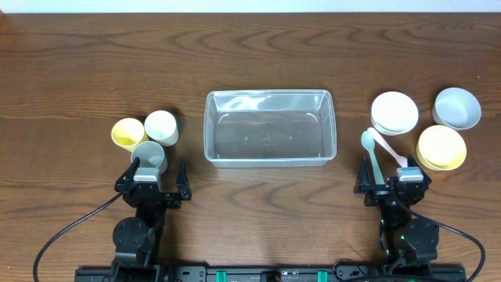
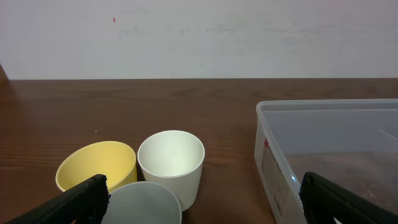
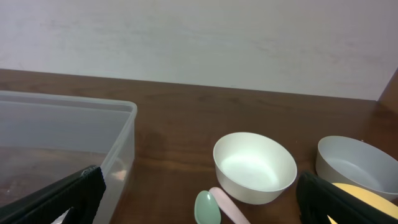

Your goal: Pack container

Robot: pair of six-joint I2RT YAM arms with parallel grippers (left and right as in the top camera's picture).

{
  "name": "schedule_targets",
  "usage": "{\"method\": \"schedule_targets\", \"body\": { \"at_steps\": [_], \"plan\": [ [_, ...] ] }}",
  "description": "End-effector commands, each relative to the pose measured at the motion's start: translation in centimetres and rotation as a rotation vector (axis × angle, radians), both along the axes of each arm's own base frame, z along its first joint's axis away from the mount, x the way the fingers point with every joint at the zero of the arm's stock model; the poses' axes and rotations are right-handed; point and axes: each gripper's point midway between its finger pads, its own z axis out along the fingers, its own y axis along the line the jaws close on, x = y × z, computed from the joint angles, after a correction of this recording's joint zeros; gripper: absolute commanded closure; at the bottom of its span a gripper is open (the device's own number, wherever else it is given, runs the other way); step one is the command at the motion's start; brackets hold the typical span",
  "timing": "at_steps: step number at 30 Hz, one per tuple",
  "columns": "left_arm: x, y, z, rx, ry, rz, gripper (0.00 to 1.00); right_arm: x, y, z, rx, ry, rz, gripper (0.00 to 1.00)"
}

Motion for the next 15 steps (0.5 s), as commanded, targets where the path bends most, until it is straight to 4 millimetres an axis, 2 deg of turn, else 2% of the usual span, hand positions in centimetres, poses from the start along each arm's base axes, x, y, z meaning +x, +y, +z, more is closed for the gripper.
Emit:
{"method": "schedule_targets", "body": {
  "at_steps": [1,12,15],
  "plan": [
    [0.0,0.3,-1.7,0.003,0.039,0.021,0.02,0.0,-0.3,-0.1,-0.015,0.002,-0.012,0.01],
    [0.0,0.3,-1.8,0.001,0.042,0.021,0.02,-0.1,1.1,-0.3,0.099,0.018,0.064,0.01],
    [0.0,0.3,-1.0,-0.078,0.033,0.031,0.02,-0.1,1.3,-0.1,0.135,0.018,0.073,0.01]
  ]
}}
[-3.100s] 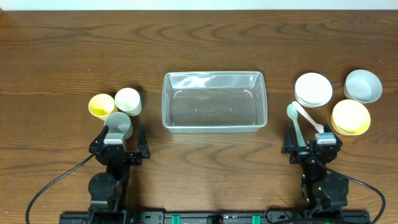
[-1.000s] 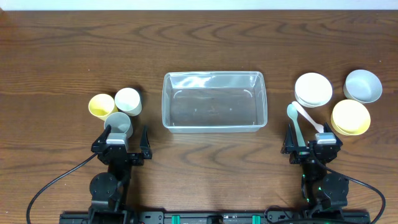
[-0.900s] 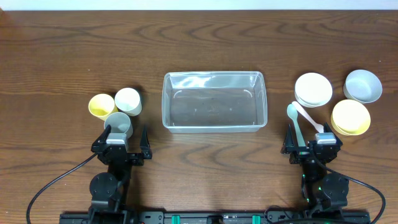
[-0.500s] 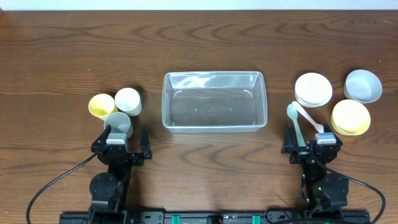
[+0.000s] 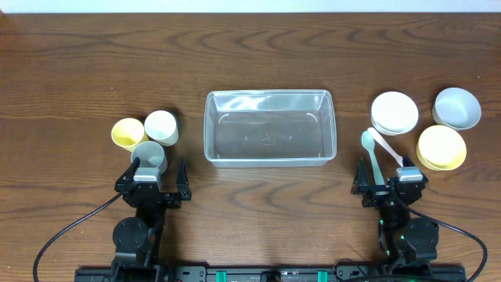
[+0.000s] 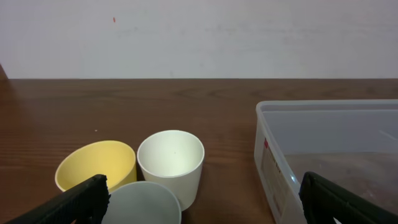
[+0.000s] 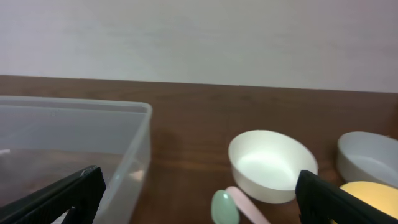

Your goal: Pack container

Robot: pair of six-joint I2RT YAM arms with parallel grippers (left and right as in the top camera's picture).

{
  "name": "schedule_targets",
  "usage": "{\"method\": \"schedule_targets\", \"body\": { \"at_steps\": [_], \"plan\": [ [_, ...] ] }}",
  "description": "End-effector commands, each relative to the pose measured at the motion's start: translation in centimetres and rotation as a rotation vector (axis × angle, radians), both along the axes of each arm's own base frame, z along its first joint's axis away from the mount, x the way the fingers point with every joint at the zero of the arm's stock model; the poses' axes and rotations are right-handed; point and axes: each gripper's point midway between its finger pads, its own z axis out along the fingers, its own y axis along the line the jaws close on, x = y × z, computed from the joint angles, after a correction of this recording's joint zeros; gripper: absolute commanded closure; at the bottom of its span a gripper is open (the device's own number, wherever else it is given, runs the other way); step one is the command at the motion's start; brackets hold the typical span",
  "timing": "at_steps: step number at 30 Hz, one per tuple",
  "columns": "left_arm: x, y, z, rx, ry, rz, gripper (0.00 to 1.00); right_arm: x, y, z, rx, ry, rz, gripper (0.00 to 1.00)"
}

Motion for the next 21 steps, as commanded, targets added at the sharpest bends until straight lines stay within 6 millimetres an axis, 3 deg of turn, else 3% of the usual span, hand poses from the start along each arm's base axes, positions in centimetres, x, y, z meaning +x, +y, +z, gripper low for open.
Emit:
{"method": "schedule_targets", "body": {
  "at_steps": [1,5,8,16,21],
  "plan": [
    [-0.1,0.3,-0.2,-0.115,0.023,0.035,0.02,-0.1,0.4,0.3,0.072,0.01,0.02,0.01],
    [-0.6,-0.1,4.1,-0.221,-0.007,0.017,0.02,-0.2,0.3,1.1,0.101,0.074,0.014,0.01],
    [-0.9,-0.2,6.2,-0.213,0.072,0.017,0.02,0.1,0.4,2.2,0.096,0.15,0.01,0.01],
    [1.2,-0.4,9.4,-0.17,0.435,0.057,0.02,4.1,0.8,6.9,0.041,0.434,0.003,0.01],
    [1.5,-1.3,9.6,-0.128,0.791,0.039,0.02,6.0,1.0,7.6,-0.038,0.733,0.014,0.01]
  ]
}}
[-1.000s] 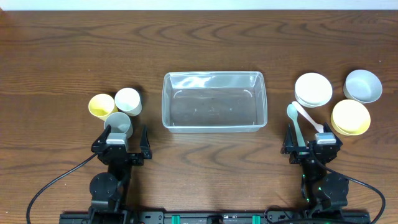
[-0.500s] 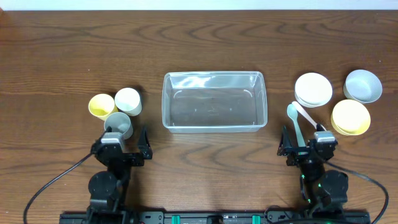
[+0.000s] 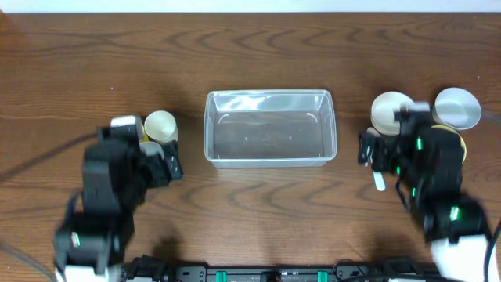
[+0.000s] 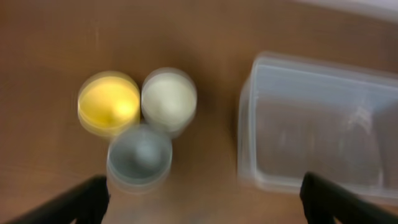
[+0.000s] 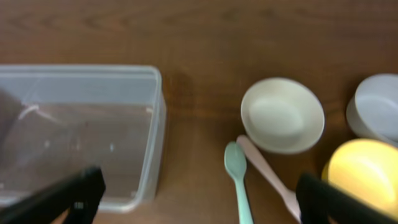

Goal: Pack container
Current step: 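Reach the left gripper to the white cup and grasp its rim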

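Note:
The clear plastic container (image 3: 270, 128) lies empty at the table's centre. To its left stand a yellow cup (image 4: 109, 102), a white cup (image 4: 169, 99) and a grey cup (image 4: 139, 157). My left gripper (image 4: 202, 198) hangs open high above them, nothing between its fingers. Right of the container are a white bowl (image 5: 283, 115), a grey bowl (image 5: 376, 115), a yellow bowl (image 5: 364, 171), a green spoon (image 5: 237, 180) and a pink spoon (image 5: 267, 174). My right gripper (image 5: 199, 202) is open above the spoons, holding nothing.
In the overhead view the raised left arm (image 3: 109, 188) covers most of the cups and the raised right arm (image 3: 427, 168) covers the yellow bowl and most of the spoons. Bare wooden table (image 3: 258, 47) stretches behind the container.
Both arms have risen from the table's front edge and now look down from above: the left over the cups, the right over the spoons and bowls. Nothing on the table has moved.
Both arms rested low at the front edge, grippers open, looking level across the table. Then the right wrist view had shifted slightly. Now both arms are lifted and stand forward over their groups of objects, grippers still open and empty.

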Robot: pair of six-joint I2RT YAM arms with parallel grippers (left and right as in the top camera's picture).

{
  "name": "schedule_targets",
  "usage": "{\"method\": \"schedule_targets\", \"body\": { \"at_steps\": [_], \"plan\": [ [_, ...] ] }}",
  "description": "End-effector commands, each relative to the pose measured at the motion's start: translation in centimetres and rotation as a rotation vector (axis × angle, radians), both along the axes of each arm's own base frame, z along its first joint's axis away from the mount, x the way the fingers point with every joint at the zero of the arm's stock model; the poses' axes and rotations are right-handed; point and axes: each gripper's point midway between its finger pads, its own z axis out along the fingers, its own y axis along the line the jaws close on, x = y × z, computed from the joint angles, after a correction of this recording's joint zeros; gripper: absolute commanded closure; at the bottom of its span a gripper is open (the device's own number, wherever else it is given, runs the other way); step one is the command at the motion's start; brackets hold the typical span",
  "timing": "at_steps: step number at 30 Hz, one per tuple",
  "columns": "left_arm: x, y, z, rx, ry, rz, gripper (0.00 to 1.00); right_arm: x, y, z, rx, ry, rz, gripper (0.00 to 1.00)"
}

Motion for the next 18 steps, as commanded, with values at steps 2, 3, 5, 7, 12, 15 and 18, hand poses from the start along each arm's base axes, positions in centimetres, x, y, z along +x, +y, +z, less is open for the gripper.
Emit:
{"method": "schedule_targets", "body": {
  "at_steps": [2,3,5,7,12,15,18],
  "plan": [
    [0.8,-0.7,1.4,-0.001,0.238,-0.027,0.02,2.5,0.3,1.7,-0.024,0.142,0.027,0.01],
    [0.8,-0.7,1.4,0.003,0.281,-0.026,0.02,2.8,0.5,1.7,-0.021,0.166,0.032,0.01],
    [1.2,-0.8,0.9,0.01,0.362,-0.025,0.02,3.4,0.5,1.3,-0.025,0.209,0.032,0.01],
    [2.0,-0.9,0.1,0.013,0.402,-0.025,0.02,3.9,0.6,0.6,-0.027,0.232,0.032,0.01],
    [4.9,-0.9,-1.4,0.032,0.396,-0.033,0.02,4.4,0.6,-1.6,-0.032,0.308,0.032,0.01],
    [7.5,-0.6,-2.3,0.062,0.369,-0.015,0.02,4.2,0.6,-2.7,-0.036,0.352,0.033,0.01],
    [9.6,-0.6,-4.1,0.076,0.38,-0.013,0.02,4.1,0.6,-3.5,-0.039,0.384,0.033,0.01]
  ]
}}
